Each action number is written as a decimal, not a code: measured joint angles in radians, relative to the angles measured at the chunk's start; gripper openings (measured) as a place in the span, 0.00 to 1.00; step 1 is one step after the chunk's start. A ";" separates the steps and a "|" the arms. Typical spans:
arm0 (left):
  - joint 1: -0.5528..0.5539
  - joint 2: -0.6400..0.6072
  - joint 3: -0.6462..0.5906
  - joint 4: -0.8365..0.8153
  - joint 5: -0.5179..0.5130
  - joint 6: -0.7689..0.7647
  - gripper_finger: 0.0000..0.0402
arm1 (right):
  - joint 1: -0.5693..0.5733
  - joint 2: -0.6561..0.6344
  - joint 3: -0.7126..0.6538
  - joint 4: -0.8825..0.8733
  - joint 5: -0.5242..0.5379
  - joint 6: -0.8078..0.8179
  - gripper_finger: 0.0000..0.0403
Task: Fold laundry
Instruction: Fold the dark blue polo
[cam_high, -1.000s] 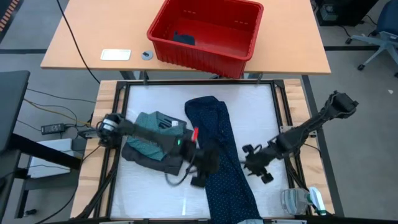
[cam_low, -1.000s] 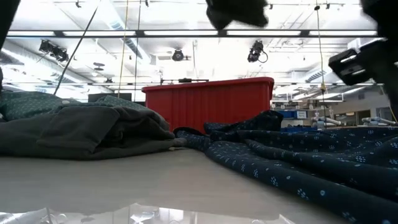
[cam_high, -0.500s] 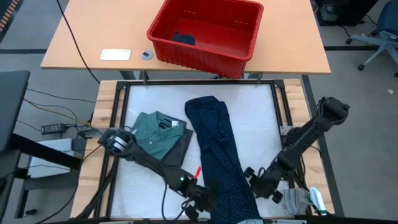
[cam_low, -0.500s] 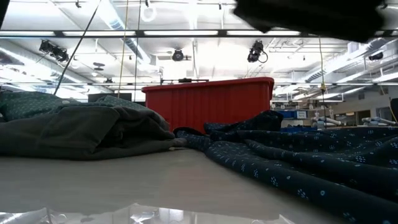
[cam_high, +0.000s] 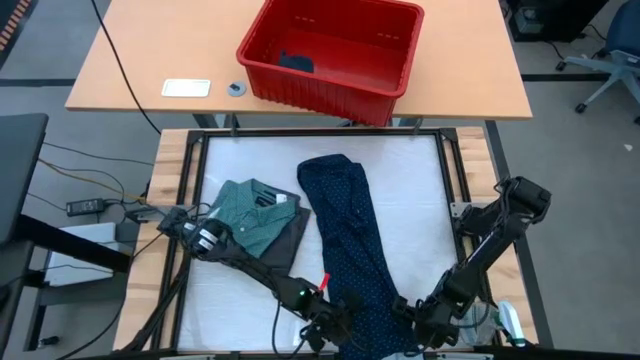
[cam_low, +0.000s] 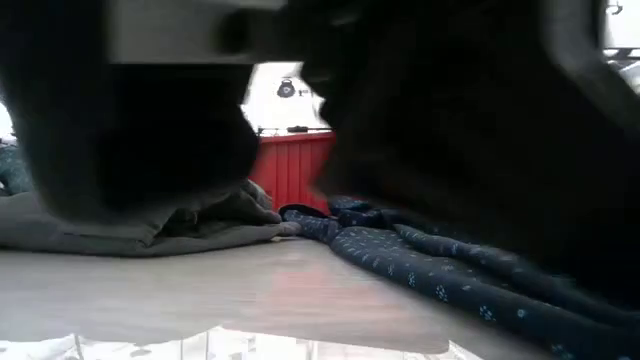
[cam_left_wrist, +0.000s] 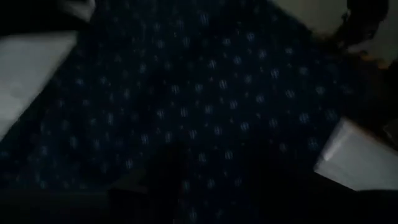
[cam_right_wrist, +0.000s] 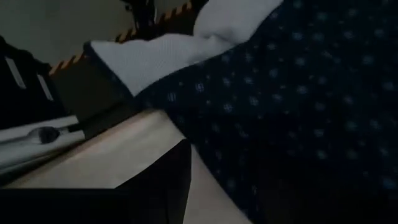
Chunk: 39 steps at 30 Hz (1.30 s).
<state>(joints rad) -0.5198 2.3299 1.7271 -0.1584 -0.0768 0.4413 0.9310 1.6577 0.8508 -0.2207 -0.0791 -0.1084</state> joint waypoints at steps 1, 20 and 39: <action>0.001 0.010 0.002 0.021 0.005 -0.001 0.46 | -0.001 0.011 0.000 0.000 0.000 -0.008 0.43; 0.041 0.057 0.124 -0.100 0.098 -0.272 0.03 | -0.050 0.054 -0.010 0.060 0.010 0.363 0.03; 0.114 0.044 0.543 -0.575 0.307 -0.600 0.00 | -0.275 -0.337 -0.012 -0.056 -0.135 0.525 0.01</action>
<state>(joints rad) -0.4053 2.3738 2.2702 -0.7337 0.2306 -0.1588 0.6558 1.3210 0.8387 -0.2770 -0.2145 0.4166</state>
